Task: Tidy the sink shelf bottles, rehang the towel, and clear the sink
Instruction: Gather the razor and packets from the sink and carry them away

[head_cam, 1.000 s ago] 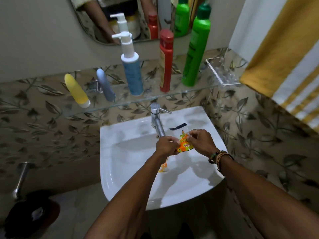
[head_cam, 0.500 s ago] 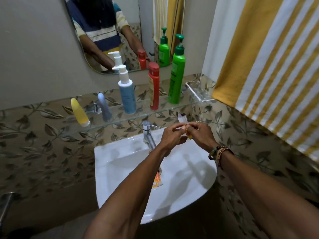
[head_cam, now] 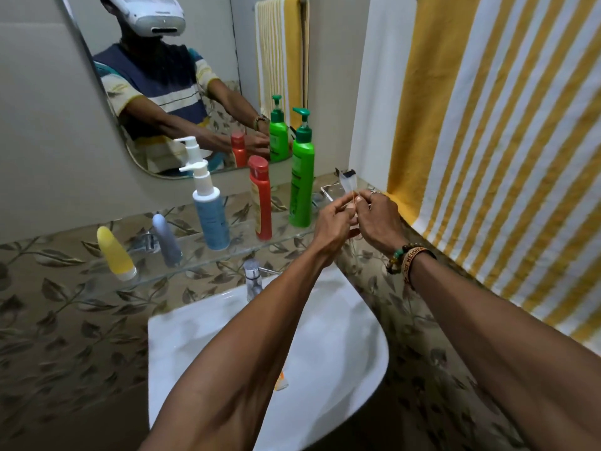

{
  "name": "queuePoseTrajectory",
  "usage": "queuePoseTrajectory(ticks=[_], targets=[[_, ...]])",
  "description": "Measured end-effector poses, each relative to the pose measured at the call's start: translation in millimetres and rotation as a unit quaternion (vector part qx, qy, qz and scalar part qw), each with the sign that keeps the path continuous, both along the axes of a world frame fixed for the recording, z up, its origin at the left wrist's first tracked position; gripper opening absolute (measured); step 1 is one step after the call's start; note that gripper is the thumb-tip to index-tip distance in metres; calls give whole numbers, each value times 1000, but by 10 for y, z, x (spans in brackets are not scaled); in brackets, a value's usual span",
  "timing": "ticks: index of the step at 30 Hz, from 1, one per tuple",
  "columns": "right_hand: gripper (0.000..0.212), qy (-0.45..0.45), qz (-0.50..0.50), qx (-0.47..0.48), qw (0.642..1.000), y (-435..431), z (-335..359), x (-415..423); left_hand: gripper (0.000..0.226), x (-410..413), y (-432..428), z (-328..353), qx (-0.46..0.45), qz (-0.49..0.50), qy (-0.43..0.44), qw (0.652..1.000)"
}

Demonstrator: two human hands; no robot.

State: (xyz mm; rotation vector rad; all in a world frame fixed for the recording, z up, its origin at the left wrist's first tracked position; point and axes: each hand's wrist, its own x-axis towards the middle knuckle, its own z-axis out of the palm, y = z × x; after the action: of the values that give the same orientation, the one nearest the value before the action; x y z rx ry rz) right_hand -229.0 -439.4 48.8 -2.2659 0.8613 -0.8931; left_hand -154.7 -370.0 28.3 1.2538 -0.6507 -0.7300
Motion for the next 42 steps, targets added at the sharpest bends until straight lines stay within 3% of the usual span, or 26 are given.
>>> queuePoseTrajectory(ticks=[7, 14, 21, 24, 29, 32, 35, 42], targets=[[30, 24, -5, 3, 1000, -266, 154, 249, 45, 139, -300, 127, -13, 18, 13, 1000], [30, 82, 12, 22, 996, -545, 159, 515, 43, 380, -569, 72, 34, 36, -5, 999], [29, 135, 4, 10, 991, -718, 45, 658, 36, 514, -654, -18, 109, 61, -31, 992], [28, 149, -18, -10, 989, -750, 17, 677, 22, 564, -673, -50, 131, 78, -43, 987], [28, 140, -55, -24, 988, -805, -43, 694, 26, 605, -706, -150, 171, 157, -80, 969], [34, 132, -67, -14, 989, -815, -78, 699, 17, 587, -706, -162, 180, 183, -98, 962], [34, 133, -62, -6, 989, -818, -102, 685, 26, 540, -688, -139, 188, 199, -128, 953], [33, 73, -54, -20, 996, -747, -121, 632, 29, 441, -609, -121, 150, 220, -233, 935]])
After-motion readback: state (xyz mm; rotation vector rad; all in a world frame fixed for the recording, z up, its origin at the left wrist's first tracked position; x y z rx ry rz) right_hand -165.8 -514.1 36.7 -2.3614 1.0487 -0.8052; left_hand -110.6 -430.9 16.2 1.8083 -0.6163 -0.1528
